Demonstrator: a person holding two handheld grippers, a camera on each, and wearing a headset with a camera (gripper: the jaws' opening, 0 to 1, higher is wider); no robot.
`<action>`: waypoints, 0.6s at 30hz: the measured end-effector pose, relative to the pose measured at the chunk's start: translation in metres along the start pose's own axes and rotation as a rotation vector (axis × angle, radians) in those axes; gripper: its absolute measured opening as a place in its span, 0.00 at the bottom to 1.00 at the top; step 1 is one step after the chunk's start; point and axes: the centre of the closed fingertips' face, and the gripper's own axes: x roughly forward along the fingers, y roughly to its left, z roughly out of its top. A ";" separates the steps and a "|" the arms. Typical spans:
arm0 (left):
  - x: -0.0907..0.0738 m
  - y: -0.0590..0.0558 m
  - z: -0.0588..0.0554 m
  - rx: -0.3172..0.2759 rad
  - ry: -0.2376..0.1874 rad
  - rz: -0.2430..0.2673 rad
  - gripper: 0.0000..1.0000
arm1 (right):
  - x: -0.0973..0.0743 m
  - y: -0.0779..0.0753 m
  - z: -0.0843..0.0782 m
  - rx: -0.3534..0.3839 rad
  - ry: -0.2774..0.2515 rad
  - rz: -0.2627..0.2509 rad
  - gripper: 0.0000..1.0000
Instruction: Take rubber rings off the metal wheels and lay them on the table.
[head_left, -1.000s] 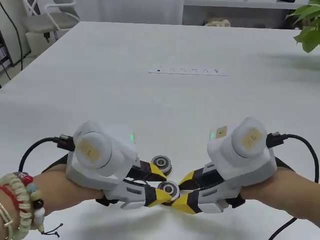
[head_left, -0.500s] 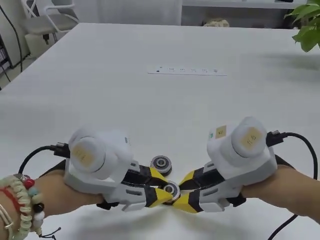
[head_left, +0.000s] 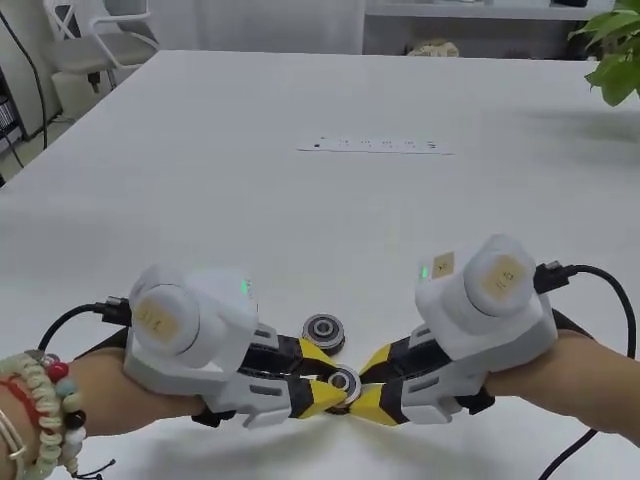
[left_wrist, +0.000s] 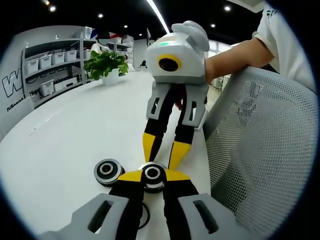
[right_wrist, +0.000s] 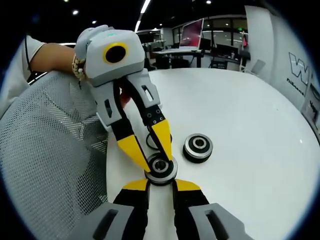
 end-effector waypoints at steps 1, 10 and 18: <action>0.000 0.000 0.000 -0.001 -0.001 0.000 0.09 | 0.000 0.000 0.000 -0.003 0.001 0.000 0.15; 0.000 0.000 0.000 -0.006 -0.007 0.001 0.09 | 0.000 0.000 0.000 -0.026 0.003 -0.001 0.15; 0.000 0.001 0.000 -0.010 -0.010 0.002 0.09 | 0.000 0.000 -0.001 -0.034 0.003 -0.001 0.14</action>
